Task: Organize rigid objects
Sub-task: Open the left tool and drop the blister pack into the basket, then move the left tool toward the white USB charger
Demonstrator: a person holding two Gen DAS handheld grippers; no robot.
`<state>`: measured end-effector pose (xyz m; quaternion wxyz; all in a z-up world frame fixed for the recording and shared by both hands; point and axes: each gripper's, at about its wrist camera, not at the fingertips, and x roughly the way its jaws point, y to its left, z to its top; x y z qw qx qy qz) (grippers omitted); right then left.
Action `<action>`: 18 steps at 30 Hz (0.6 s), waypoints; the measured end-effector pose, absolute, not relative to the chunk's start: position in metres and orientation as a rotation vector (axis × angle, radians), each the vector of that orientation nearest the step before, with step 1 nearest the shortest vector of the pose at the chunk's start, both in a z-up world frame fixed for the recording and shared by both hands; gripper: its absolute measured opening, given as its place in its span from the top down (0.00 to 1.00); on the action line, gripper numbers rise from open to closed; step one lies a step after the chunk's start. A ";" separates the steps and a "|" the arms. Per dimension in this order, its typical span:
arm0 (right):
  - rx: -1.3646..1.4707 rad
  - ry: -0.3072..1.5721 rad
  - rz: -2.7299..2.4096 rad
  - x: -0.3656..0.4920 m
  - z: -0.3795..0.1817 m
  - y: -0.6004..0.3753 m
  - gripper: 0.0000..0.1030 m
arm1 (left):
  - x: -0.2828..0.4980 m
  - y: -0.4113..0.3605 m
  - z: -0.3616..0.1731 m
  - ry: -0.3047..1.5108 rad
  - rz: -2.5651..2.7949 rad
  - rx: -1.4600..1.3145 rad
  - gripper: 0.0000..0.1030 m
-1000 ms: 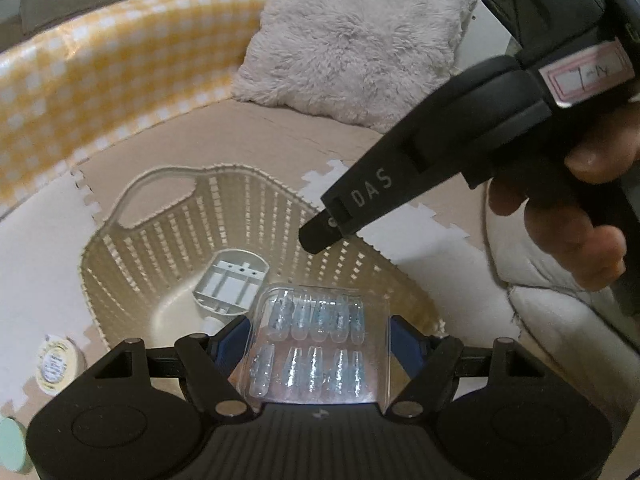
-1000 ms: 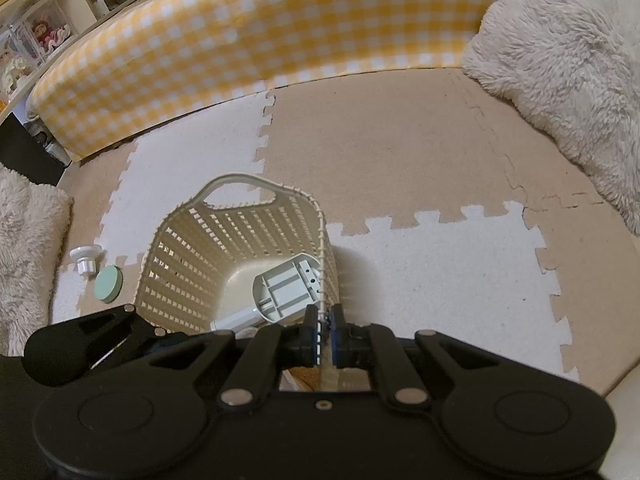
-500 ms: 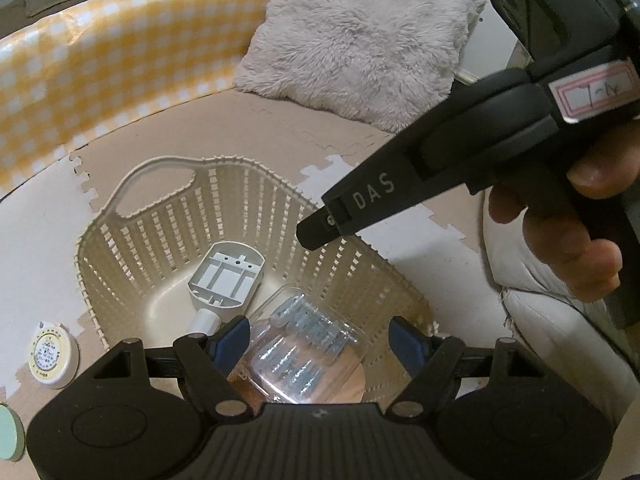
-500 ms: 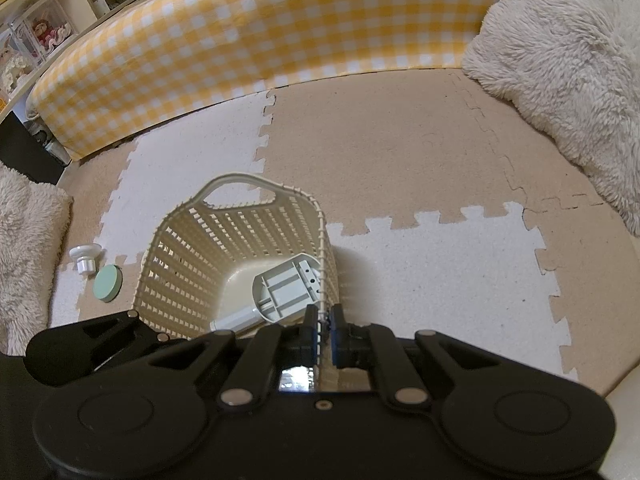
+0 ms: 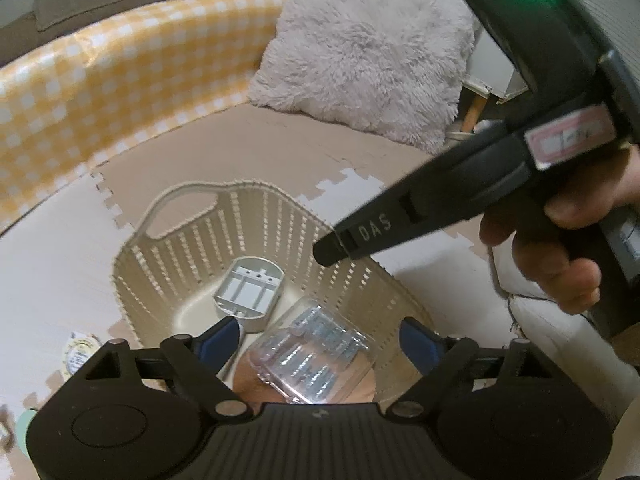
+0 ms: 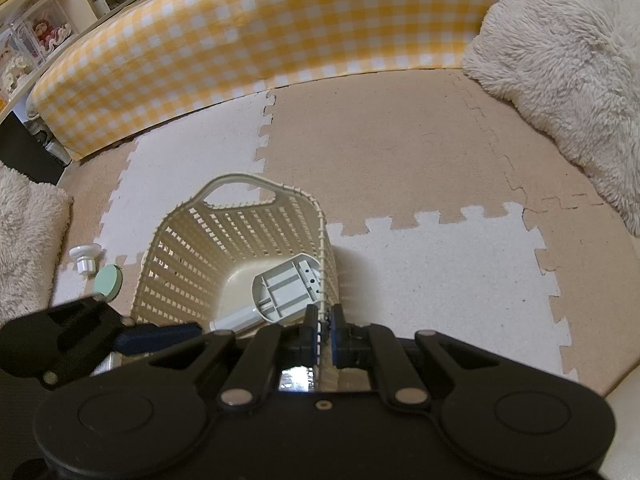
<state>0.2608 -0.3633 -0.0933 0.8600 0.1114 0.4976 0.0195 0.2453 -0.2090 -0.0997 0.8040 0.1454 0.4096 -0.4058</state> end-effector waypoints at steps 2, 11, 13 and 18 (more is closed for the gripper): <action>0.229 1.044 0.040 0.261 -0.093 -0.363 0.94 | 0.245 -0.207 -0.095 0.873 -0.861 0.309 0.14; 0.220 1.030 0.049 0.258 -0.095 -0.363 0.94 | 0.240 -0.197 -0.077 0.852 -0.811 0.304 0.06; 0.234 1.029 0.048 0.257 -0.095 -0.365 0.94 | 0.238 -0.193 -0.074 0.843 -0.795 0.306 0.04; 0.245 1.016 0.051 0.255 -0.096 -0.366 0.94 | 0.234 -0.177 -0.071 0.839 -0.737 0.306 0.01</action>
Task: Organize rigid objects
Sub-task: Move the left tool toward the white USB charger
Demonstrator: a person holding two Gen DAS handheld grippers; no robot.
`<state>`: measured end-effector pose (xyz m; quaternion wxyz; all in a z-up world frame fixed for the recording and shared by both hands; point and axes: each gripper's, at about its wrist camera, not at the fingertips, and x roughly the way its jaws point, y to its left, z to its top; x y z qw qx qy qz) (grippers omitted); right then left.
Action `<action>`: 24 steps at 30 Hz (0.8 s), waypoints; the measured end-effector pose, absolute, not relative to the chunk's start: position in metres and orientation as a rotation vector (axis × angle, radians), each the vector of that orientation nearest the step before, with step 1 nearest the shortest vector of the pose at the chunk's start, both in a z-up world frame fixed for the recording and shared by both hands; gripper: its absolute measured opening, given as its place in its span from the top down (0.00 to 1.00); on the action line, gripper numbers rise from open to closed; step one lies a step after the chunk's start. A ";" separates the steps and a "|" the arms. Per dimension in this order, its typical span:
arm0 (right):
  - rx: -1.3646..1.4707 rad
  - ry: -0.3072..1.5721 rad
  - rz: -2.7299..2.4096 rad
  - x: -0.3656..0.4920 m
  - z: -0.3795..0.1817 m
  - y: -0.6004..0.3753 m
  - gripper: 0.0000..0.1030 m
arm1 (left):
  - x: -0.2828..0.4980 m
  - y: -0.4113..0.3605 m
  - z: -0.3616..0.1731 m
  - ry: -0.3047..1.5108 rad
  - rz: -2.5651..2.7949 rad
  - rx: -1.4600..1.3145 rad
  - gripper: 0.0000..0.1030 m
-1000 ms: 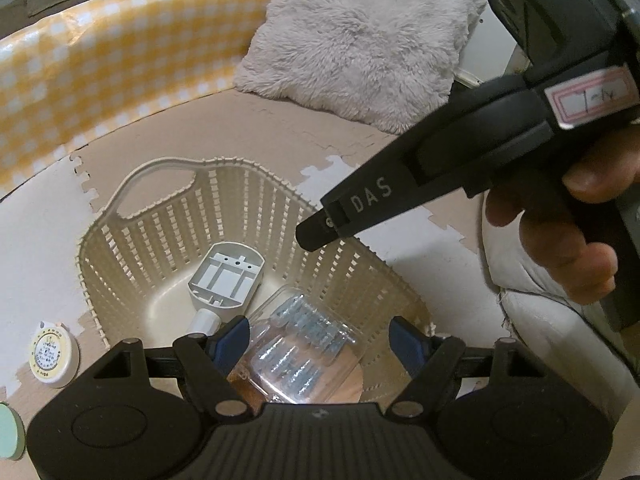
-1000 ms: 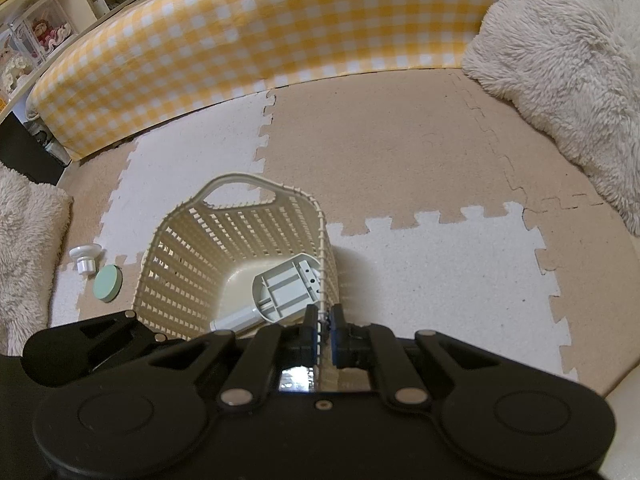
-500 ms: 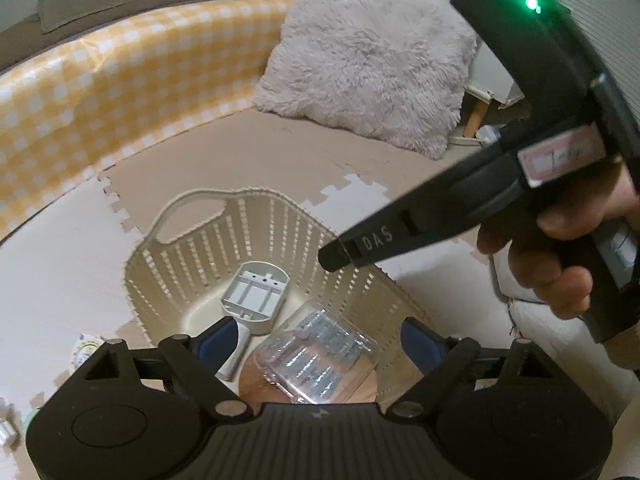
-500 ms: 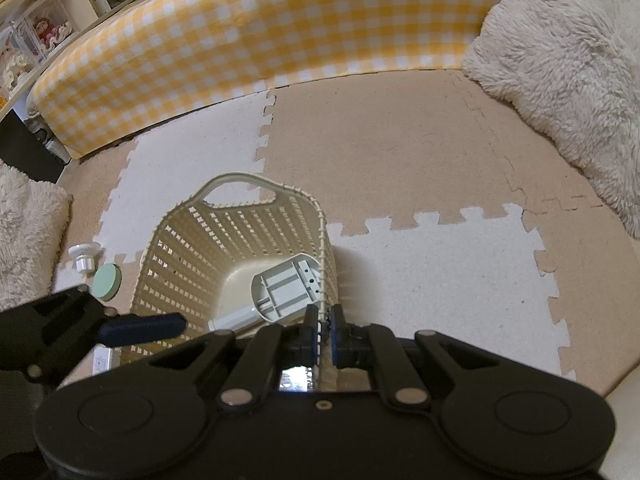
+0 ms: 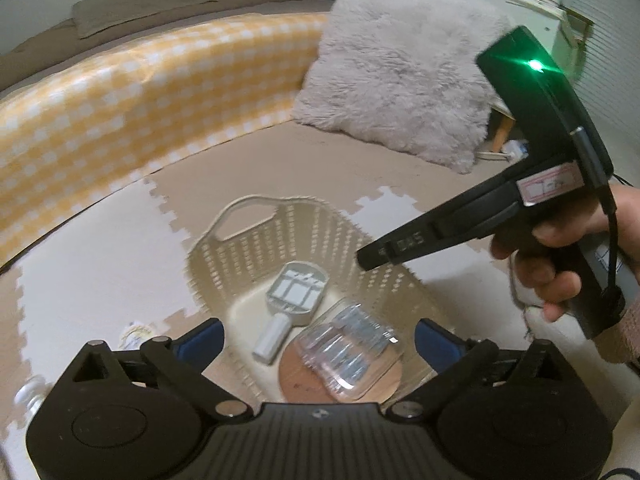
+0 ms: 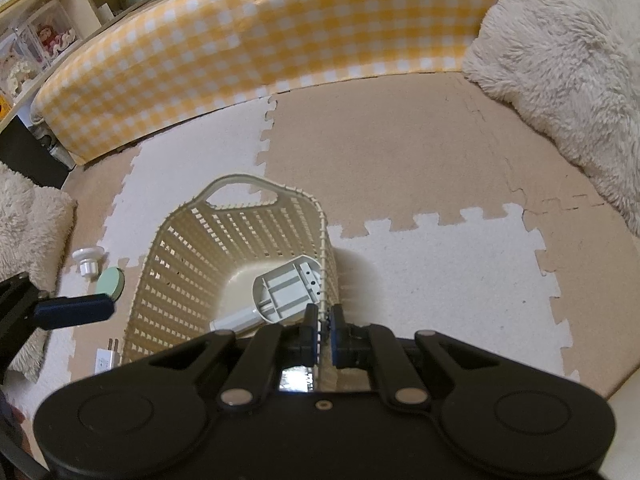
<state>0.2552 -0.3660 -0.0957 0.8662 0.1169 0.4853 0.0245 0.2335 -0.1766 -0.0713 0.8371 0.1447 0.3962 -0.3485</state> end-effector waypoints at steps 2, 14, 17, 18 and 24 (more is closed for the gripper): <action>0.235 1.010 0.053 0.254 -0.096 -0.365 0.94 | 0.232 -0.166 -0.069 0.837 -0.702 0.295 0.00; 0.197 1.006 0.055 0.255 -0.095 -0.361 0.94 | 0.228 -0.091 -0.059 0.845 -0.463 0.182 0.00; 0.187 1.004 0.052 0.254 -0.095 -0.360 0.94 | 0.230 -0.077 -0.060 0.859 -0.384 0.168 0.00; 0.187 1.004 0.049 0.254 -0.095 -0.360 0.94 | 0.232 -0.074 -0.062 0.866 -0.367 0.164 0.00; 0.195 1.008 0.049 0.254 -0.098 -0.360 0.93 | 0.239 -0.062 -0.081 0.914 -0.285 0.141 0.00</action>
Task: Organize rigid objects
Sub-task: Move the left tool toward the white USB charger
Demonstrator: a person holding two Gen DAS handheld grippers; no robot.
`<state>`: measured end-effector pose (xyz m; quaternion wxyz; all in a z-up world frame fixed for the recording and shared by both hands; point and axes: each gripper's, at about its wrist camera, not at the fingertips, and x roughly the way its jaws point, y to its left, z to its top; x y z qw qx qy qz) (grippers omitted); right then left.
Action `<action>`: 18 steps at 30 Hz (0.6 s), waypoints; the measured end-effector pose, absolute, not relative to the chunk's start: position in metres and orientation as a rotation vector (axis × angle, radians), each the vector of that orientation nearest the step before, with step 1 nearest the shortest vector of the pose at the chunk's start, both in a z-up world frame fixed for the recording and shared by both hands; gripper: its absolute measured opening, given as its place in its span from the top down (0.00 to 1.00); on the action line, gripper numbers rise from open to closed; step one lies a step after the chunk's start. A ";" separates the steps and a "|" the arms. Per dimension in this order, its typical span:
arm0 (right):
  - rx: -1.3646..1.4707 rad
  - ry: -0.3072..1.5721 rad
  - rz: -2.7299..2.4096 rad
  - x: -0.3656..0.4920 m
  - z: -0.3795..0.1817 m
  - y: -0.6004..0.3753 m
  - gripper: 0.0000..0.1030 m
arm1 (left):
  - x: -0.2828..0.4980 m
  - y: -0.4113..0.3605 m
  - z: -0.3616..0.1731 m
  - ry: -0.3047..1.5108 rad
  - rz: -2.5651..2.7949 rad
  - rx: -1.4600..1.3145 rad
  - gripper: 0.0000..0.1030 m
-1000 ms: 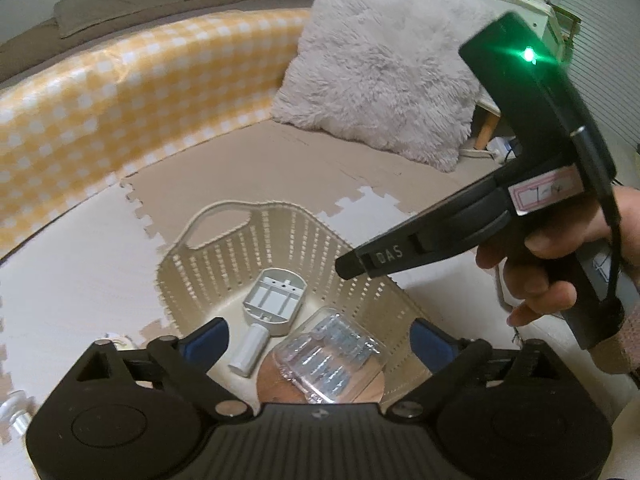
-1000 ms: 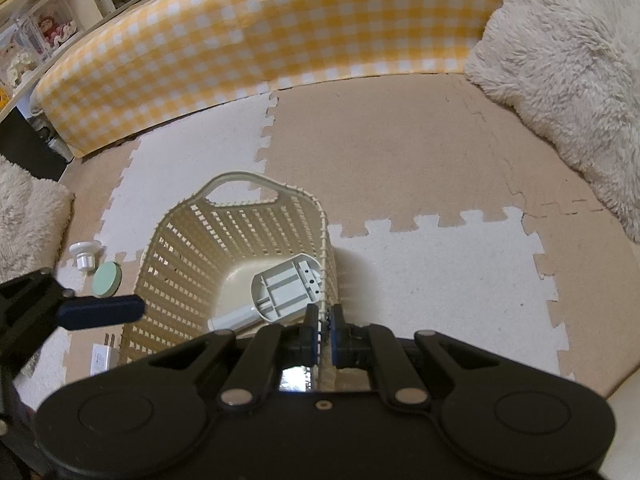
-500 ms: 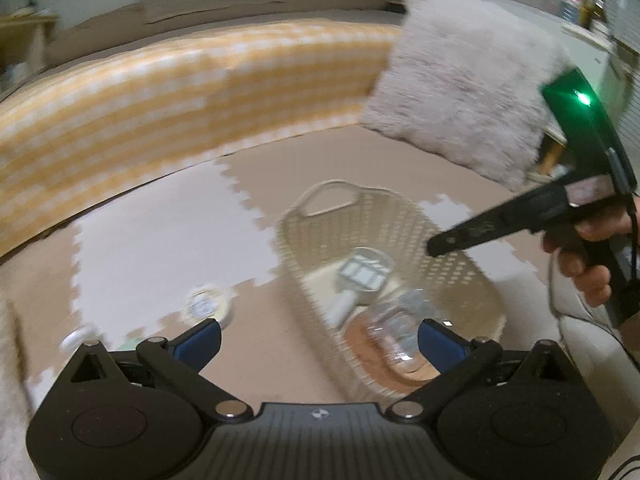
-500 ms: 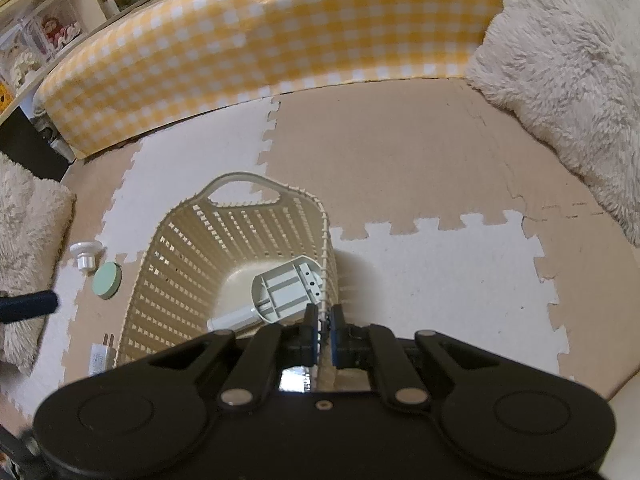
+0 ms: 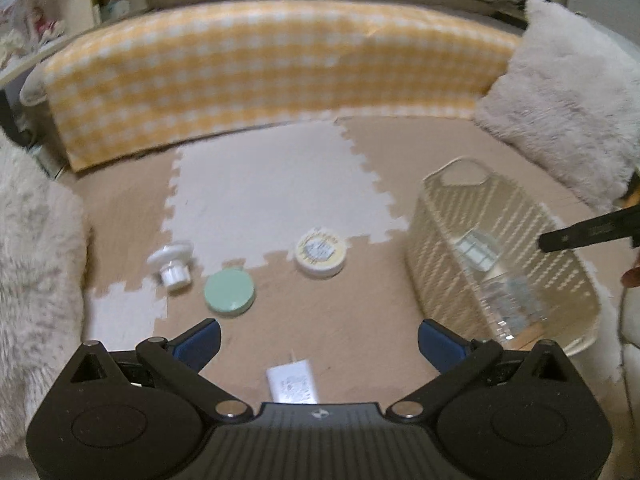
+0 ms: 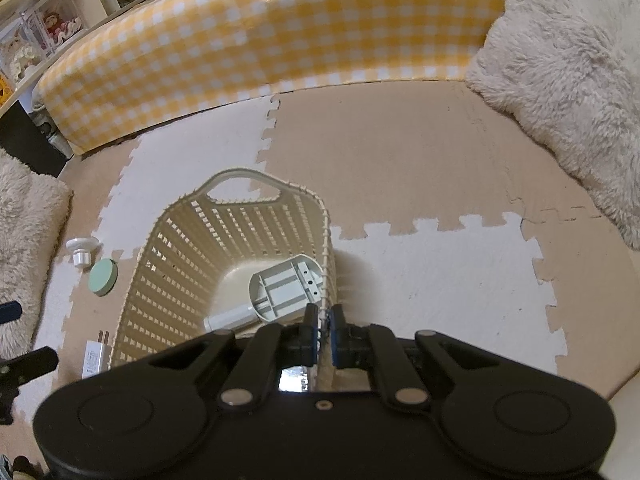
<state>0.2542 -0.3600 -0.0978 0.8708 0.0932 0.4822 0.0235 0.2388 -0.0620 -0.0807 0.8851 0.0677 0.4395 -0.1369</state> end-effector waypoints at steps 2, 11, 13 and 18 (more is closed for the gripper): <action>0.209 1.014 0.054 0.255 -0.099 -0.362 0.92 | 0.242 -0.061 -0.090 0.944 -0.270 0.133 0.00; 0.193 1.033 0.046 0.256 -0.102 -0.360 0.89 | 0.247 -0.059 -0.130 1.039 -0.267 0.118 0.00; 0.213 1.039 0.039 0.256 -0.103 -0.362 0.89 | 0.247 -0.059 -0.134 1.046 -0.260 0.115 0.01; 0.214 1.045 0.022 0.256 -0.101 -0.361 0.89 | 0.247 -0.063 -0.143 1.065 -0.246 0.150 0.25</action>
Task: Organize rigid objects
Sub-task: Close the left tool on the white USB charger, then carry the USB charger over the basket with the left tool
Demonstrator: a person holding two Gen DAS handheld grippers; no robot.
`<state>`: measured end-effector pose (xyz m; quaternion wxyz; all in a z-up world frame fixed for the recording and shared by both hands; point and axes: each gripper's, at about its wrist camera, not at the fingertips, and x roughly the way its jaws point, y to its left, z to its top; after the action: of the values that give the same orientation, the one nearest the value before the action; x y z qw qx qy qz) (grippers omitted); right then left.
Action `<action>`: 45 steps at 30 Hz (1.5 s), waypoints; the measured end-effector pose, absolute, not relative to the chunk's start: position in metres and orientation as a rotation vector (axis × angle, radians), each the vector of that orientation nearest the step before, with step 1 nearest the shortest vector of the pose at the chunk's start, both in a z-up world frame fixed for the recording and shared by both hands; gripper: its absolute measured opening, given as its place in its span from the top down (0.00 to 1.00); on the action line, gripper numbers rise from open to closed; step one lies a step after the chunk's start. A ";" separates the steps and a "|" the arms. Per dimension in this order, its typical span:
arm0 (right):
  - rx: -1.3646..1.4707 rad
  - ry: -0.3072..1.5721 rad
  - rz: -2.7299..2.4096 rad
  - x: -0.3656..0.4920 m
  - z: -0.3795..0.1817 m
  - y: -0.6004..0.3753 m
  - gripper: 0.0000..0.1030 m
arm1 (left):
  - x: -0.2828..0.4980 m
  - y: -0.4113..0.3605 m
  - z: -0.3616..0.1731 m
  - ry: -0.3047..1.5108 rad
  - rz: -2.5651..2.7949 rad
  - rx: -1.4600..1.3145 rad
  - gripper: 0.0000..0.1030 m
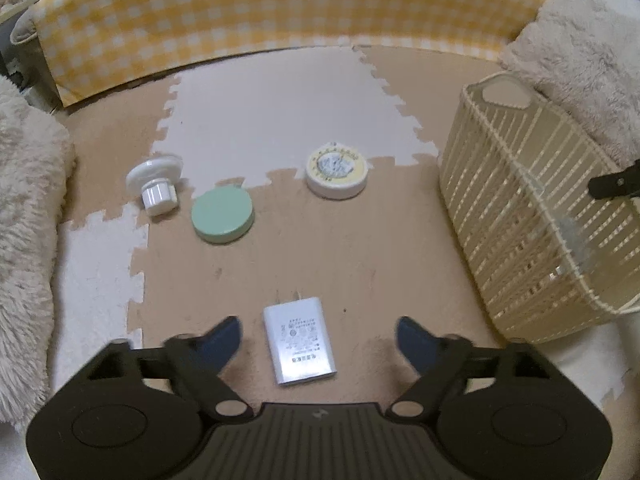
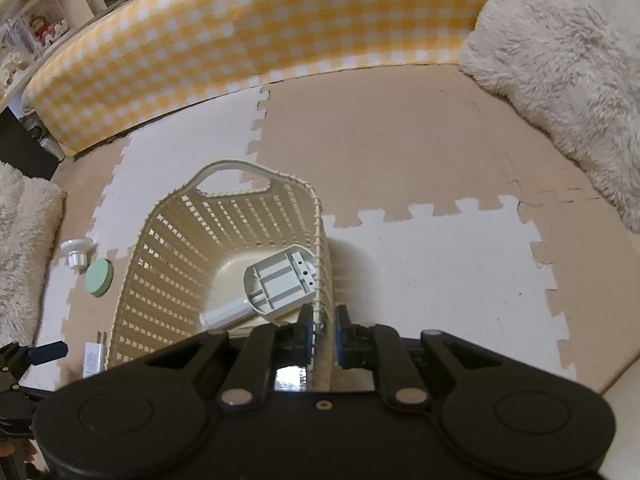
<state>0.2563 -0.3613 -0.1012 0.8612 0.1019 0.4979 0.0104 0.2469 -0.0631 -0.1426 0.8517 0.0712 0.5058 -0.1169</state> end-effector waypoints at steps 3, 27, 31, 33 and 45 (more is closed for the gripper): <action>0.196 1.043 0.019 0.256 -0.100 -0.358 0.89 | 0.248 -0.060 -0.147 1.078 -0.231 0.143 0.36; 0.183 1.042 0.017 0.254 -0.099 -0.358 0.87 | 0.257 -0.050 -0.156 1.087 -0.180 0.019 0.64; 0.184 1.042 0.017 0.254 -0.099 -0.358 0.88 | 0.256 -0.048 -0.150 1.068 -0.194 -0.033 0.64; 0.183 1.042 0.016 0.254 -0.099 -0.358 0.88 | 0.255 -0.051 -0.140 1.035 -0.209 -0.048 0.64; 0.181 1.048 0.021 0.255 -0.099 -0.357 0.91 | 0.245 -0.101 -0.074 0.846 -0.425 -0.059 0.64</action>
<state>0.2554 -0.3565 -0.0991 0.8618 0.0863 0.4997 0.0100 0.2453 -0.1015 -0.0741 0.8897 -0.0286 0.4072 -0.2046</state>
